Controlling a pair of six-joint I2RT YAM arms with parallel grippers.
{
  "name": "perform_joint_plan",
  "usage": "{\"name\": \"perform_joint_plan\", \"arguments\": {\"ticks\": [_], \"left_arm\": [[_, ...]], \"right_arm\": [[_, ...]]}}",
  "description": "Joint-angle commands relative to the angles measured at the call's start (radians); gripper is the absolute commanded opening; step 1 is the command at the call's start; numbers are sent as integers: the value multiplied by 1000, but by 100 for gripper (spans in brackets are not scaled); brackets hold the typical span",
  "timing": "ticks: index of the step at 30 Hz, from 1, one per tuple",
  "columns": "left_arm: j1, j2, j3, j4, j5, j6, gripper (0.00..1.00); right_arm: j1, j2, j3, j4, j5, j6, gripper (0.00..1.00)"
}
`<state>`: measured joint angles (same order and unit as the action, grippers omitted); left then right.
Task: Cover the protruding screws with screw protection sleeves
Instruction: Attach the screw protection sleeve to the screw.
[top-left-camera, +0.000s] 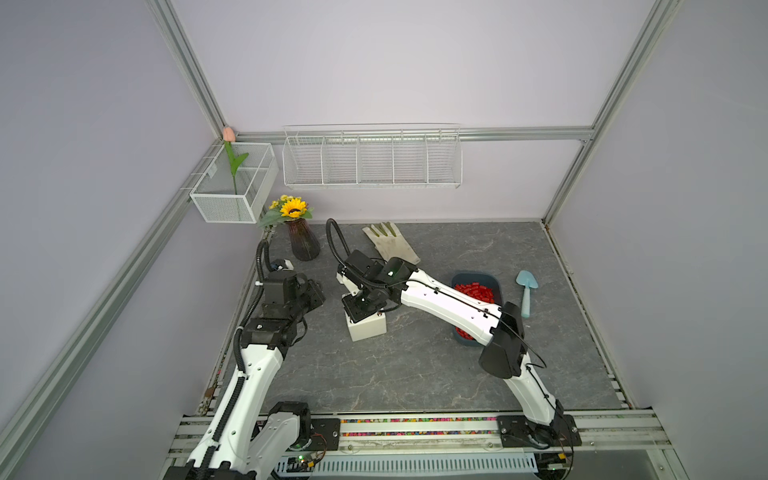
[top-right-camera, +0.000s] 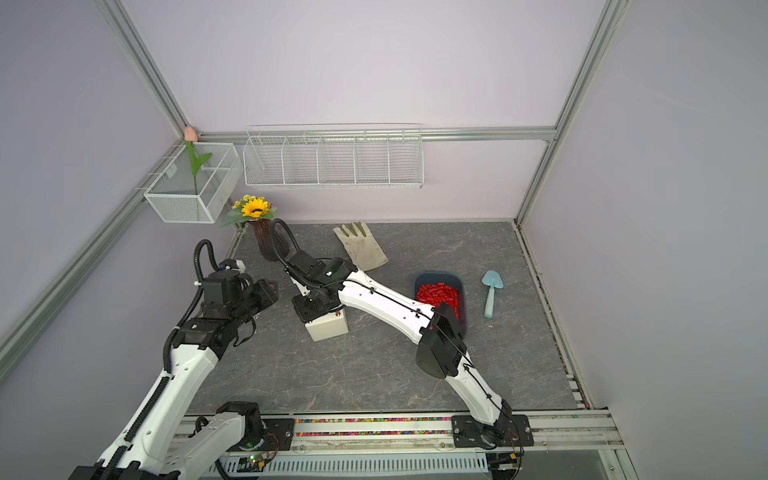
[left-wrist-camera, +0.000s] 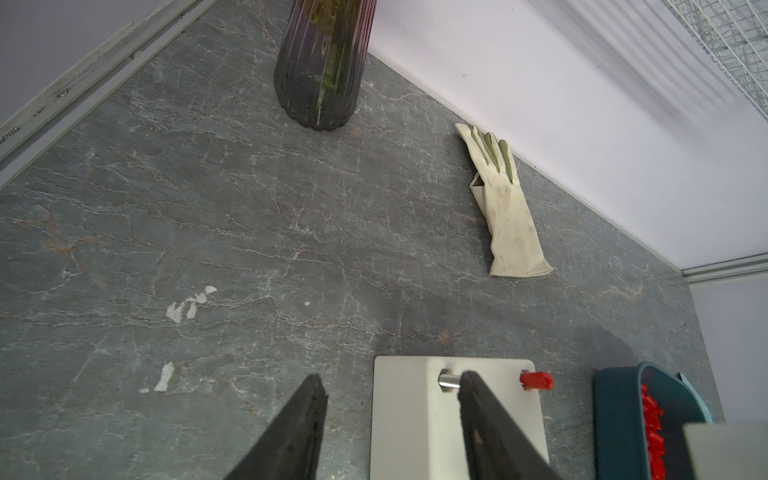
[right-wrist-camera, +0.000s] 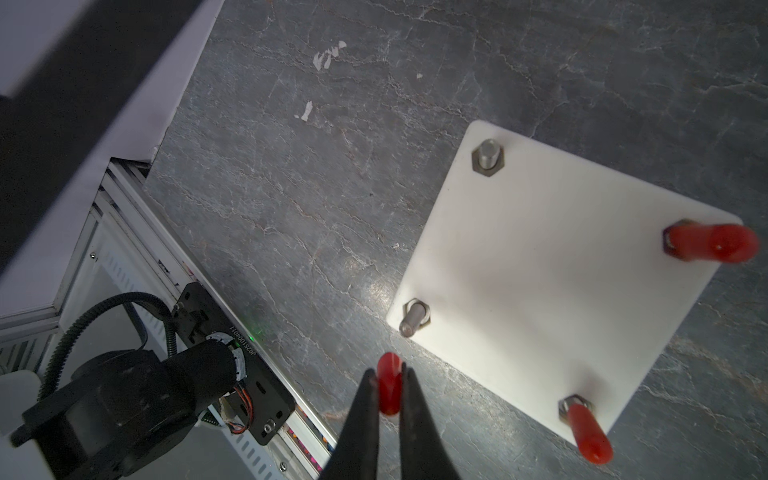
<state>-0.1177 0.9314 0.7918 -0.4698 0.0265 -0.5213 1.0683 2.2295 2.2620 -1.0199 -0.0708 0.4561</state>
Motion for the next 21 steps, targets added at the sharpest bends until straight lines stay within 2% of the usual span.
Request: {"name": "perform_joint_plan", "arguments": {"ticks": [1, 21], "left_arm": [[7, -11, -1, -4, 3, -1, 54], [9, -16, 3, -8, -1, 1, 55]], "right_arm": [[-3, 29, 39, -3, 5, -2, 12], [-26, 51, 48, -21, -1, -20, 12]]}}
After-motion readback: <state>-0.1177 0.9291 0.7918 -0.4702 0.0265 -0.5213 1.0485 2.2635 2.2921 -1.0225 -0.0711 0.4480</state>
